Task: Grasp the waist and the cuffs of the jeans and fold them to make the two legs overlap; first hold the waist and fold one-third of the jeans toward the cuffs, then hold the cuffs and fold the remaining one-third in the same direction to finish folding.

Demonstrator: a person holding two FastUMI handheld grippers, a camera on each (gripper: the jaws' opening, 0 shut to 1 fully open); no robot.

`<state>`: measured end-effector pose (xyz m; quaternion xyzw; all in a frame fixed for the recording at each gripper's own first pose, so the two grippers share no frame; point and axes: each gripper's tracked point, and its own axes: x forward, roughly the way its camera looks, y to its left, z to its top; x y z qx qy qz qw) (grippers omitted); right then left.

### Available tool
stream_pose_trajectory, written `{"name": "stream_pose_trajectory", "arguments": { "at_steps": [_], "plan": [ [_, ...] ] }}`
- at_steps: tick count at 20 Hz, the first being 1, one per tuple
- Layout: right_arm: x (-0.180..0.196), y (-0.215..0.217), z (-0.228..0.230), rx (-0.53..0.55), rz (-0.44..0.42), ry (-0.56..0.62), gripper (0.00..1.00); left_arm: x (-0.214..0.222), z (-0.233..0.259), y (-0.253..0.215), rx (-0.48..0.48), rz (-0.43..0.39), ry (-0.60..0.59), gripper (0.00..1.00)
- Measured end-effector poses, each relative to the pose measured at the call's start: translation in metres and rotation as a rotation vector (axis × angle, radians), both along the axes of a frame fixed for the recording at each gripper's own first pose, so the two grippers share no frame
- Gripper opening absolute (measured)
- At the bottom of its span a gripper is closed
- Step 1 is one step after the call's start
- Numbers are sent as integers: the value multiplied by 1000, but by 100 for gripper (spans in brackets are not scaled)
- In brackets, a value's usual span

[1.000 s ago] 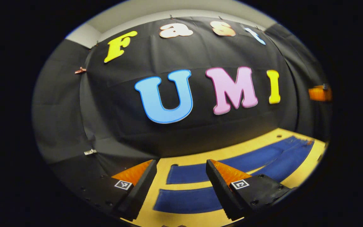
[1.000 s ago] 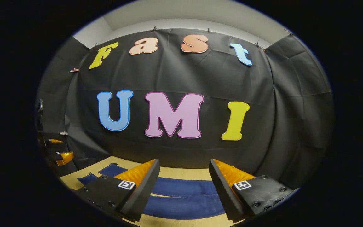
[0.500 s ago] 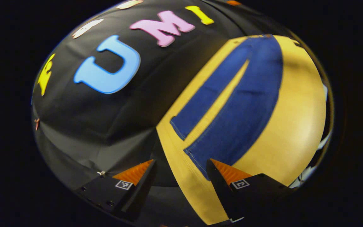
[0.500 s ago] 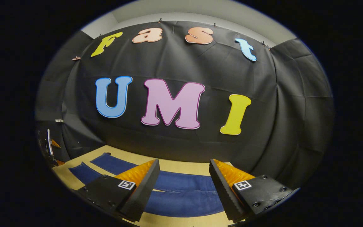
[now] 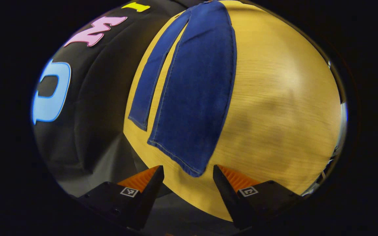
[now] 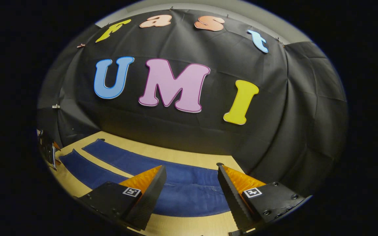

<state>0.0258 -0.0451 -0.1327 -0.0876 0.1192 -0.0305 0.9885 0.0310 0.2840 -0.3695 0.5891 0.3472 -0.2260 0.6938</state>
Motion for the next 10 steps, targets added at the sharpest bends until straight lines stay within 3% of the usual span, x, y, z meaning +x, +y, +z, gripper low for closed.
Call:
{"name": "stream_pose_trajectory", "arguments": {
  "at_steps": [4, 10],
  "plan": [
    [-3, -30, -26, -50, -33, 38, 97, 19, -9, -7, 24, -36, 41, 90],
    [1, -109, -59, -284, -46, 106, 97, 21, -23, -13, 27, -31, 106, 30]
  ]
}}
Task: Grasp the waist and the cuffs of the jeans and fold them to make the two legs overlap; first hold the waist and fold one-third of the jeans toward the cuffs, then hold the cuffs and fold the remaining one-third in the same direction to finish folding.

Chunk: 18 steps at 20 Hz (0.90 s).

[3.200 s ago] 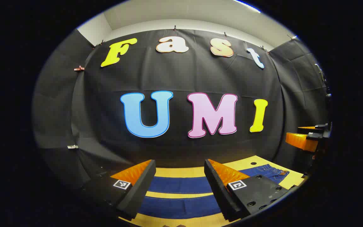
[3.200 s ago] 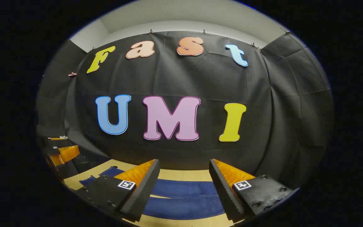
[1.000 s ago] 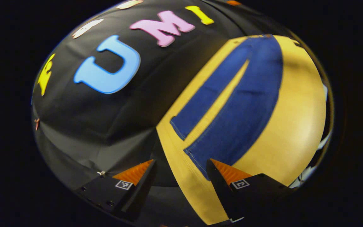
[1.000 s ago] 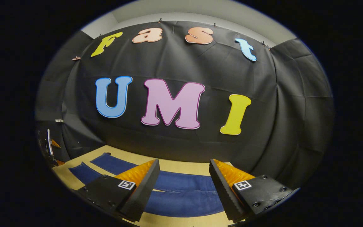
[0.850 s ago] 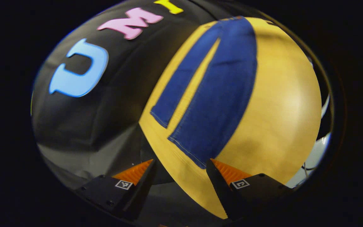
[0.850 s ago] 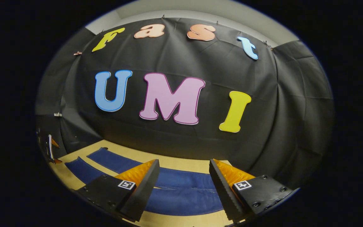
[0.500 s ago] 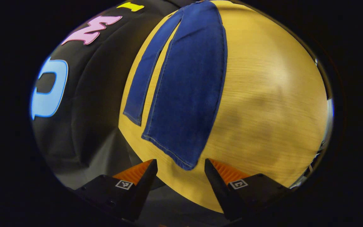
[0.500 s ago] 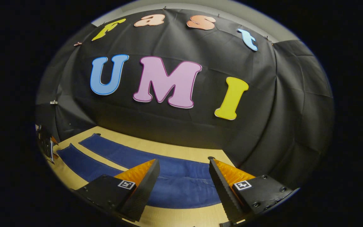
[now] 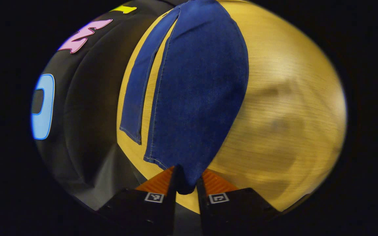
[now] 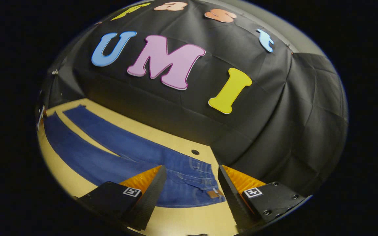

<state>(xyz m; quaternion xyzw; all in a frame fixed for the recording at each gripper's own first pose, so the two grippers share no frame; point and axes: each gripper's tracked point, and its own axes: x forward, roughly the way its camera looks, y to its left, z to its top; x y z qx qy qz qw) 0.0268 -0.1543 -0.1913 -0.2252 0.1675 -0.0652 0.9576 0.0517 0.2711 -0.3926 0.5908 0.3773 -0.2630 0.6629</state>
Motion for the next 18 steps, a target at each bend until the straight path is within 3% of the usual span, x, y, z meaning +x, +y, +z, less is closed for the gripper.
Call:
{"name": "stream_pose_trajectory", "arguments": {
  "at_steps": [1, 5, 12, 16, 18],
  "plan": [
    [1, -11, -4, -48, 11, 17, 97, 0, 3, -1, 3, -2, -2, 22],
    [10, -49, -31, -216, 107, 115, 97, 4, 0, -3, -15, 9, 3, 8],
    [8, -124, -101, -572, 385, 435, 97, 3, 0, -3, -34, 25, 17, 6],
    [3, -174, -156, -758, 473, 640, 98, 2, 0, -3, -17, 15, 0, 6],
    [5, -178, -177, -809, 531, 685, 97, 3, -1, -3, -8, 16, -9, 6]
  ]
}}
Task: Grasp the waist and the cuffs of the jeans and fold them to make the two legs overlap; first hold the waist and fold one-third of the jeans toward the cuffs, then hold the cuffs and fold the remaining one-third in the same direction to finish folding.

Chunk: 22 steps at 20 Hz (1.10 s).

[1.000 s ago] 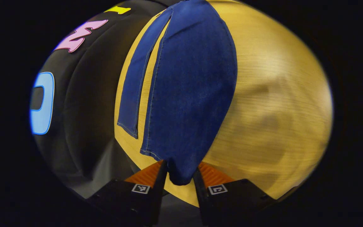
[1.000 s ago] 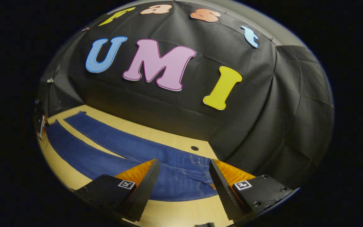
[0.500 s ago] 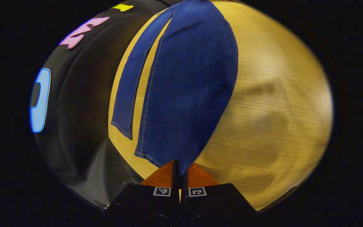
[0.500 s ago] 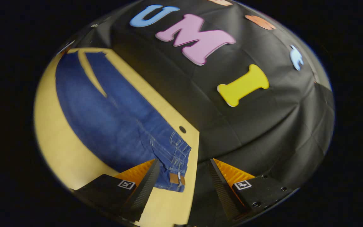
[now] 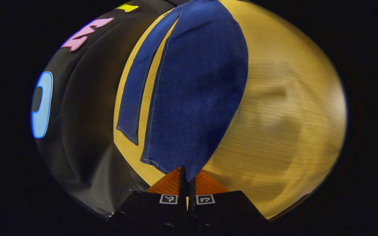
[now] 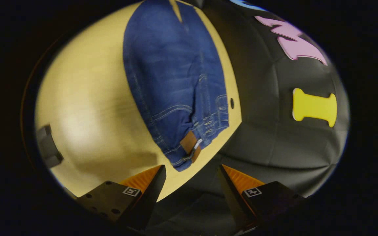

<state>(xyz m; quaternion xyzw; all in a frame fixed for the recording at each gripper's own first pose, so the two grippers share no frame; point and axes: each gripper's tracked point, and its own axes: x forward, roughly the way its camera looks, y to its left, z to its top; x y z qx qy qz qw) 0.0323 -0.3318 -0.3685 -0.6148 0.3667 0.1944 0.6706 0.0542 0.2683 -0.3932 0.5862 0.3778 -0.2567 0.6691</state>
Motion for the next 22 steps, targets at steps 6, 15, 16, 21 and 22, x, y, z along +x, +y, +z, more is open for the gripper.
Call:
{"name": "stream_pose_trajectory", "arguments": {
  "at_steps": [6, 15, 16, 21, 22],
  "plan": [
    [25, 14, -22, -40, 157, -9, 93, 1, 1, -1, 7, 14, 4, 6],
    [41, 29, -32, -102, 214, -5, 34, 4, 1, 0, 6, 53, -31, 6],
    [46, 25, -35, -104, 220, -13, 25, 4, 0, -1, 1, 64, -38, 6],
    [38, 26, -38, -1, 149, 74, 9, 8, 2, 1, -73, 179, -52, 5],
    [38, 28, -39, 9, 155, 94, 8, 9, 1, 4, -108, 227, -45, 6]
  ]
}}
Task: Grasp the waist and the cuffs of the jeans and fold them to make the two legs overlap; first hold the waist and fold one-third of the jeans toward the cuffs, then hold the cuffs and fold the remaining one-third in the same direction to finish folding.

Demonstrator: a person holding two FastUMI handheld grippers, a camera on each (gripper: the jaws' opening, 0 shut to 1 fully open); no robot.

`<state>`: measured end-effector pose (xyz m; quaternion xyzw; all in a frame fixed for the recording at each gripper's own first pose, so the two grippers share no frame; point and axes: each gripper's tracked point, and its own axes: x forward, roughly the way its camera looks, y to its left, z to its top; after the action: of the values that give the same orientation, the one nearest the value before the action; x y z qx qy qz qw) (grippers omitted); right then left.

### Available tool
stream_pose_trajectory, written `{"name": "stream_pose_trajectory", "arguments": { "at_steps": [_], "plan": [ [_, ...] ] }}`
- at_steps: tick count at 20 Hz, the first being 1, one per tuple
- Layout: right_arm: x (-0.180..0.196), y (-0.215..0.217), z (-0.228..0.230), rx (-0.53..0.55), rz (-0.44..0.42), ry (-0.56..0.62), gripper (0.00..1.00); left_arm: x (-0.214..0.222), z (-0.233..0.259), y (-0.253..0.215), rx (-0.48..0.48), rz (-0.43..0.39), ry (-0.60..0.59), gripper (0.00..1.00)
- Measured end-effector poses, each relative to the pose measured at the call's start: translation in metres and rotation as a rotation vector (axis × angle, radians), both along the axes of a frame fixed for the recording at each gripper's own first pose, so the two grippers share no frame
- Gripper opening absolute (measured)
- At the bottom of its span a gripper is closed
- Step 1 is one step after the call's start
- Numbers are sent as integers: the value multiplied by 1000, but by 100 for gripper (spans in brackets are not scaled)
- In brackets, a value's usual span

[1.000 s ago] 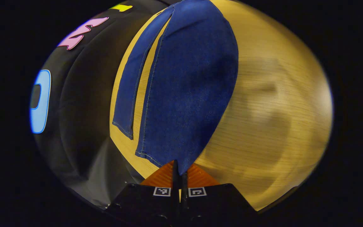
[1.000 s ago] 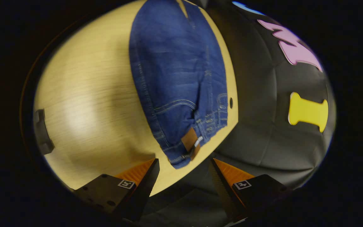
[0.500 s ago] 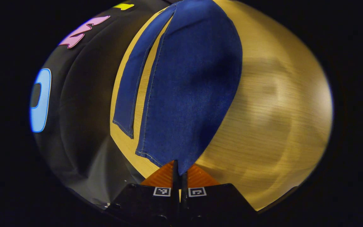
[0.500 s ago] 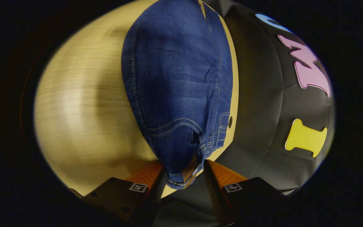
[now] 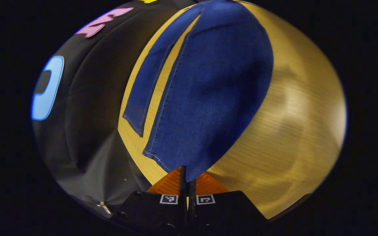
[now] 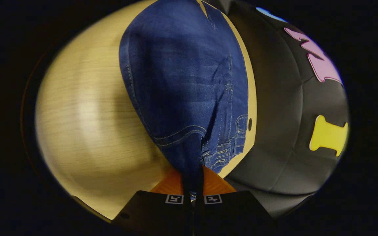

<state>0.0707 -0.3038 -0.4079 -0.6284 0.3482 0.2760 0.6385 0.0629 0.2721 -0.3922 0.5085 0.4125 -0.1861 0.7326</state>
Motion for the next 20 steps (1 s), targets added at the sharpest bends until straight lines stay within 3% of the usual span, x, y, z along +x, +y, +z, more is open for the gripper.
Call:
{"name": "stream_pose_trajectory", "arguments": {
  "at_steps": [4, 9, 14, 17, 20],
  "plan": [
    [10, 2, 30, 34, -20, -2, 8, 10, 4, -5, -210, 211, 56, 6],
    [56, 13, 96, 138, -92, -49, 7, 28, 43, -23, -384, 322, 30, 6],
    [107, 22, 129, 244, -213, 33, 7, 60, 100, -38, -553, 408, 63, 6],
    [143, 26, 128, 297, -302, 105, 7, 86, 139, -46, -568, 436, 66, 6],
    [175, 26, 112, 373, -445, 184, 7, 108, 156, -64, -571, 477, 97, 6]
  ]
}}
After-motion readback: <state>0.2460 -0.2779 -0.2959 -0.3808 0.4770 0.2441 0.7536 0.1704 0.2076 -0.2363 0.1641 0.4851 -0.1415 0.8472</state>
